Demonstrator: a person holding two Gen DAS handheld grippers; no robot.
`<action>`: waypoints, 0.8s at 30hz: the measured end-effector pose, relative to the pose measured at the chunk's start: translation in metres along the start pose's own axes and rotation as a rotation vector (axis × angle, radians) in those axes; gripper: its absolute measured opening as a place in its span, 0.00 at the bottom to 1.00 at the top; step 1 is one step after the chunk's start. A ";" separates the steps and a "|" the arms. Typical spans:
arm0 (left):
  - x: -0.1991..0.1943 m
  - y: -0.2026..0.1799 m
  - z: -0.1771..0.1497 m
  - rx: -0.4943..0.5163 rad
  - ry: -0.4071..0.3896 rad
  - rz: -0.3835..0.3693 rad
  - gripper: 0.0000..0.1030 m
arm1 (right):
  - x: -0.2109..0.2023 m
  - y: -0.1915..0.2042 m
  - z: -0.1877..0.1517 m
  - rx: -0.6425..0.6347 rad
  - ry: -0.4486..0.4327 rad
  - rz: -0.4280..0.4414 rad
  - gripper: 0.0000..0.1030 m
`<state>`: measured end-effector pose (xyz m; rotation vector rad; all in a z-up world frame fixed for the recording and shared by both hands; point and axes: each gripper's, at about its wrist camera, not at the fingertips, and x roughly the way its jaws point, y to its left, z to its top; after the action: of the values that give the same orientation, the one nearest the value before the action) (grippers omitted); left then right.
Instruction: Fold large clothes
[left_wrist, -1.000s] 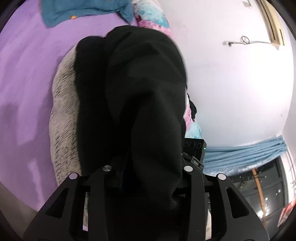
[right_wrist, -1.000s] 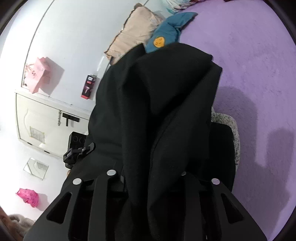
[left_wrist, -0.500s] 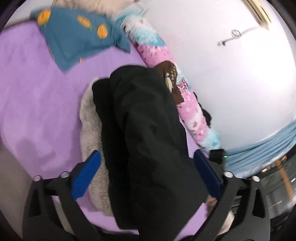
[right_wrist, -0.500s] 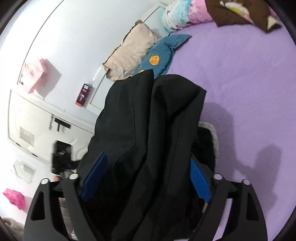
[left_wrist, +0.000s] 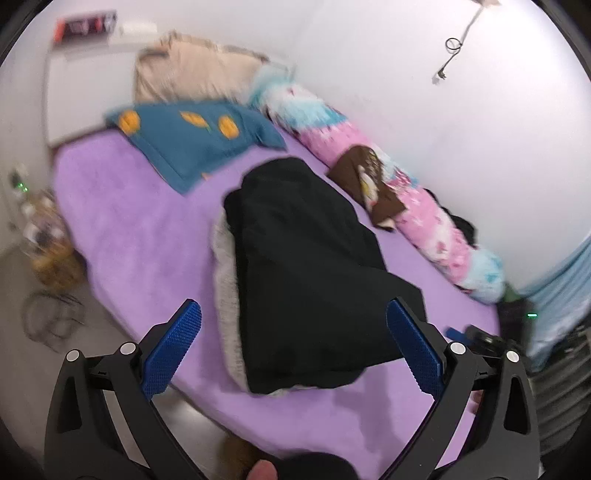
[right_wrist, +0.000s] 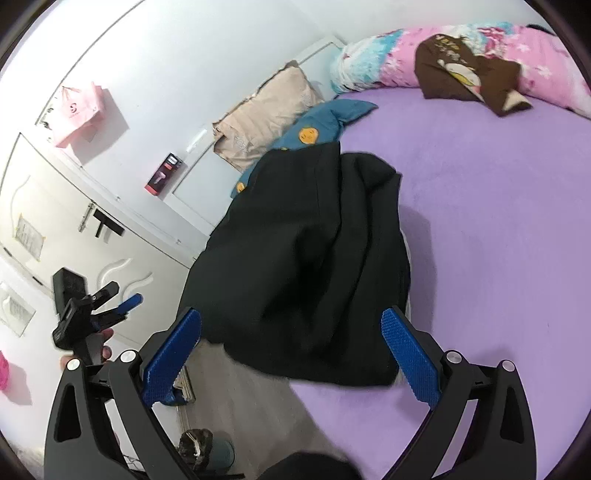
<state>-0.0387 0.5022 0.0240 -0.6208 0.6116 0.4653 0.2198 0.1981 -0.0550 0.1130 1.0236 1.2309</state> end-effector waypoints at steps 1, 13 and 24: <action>-0.010 -0.010 -0.009 0.019 -0.024 0.032 0.94 | -0.003 0.006 -0.008 -0.018 0.000 -0.025 0.94; -0.070 -0.088 -0.106 0.119 -0.093 0.204 0.94 | -0.084 0.109 -0.105 -0.223 -0.121 -0.213 0.94; -0.115 -0.116 -0.159 0.139 -0.102 0.260 0.94 | -0.120 0.164 -0.164 -0.279 -0.129 -0.255 0.94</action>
<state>-0.1178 0.2893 0.0407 -0.3841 0.6242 0.6879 -0.0085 0.0921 0.0147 -0.1494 0.7220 1.1051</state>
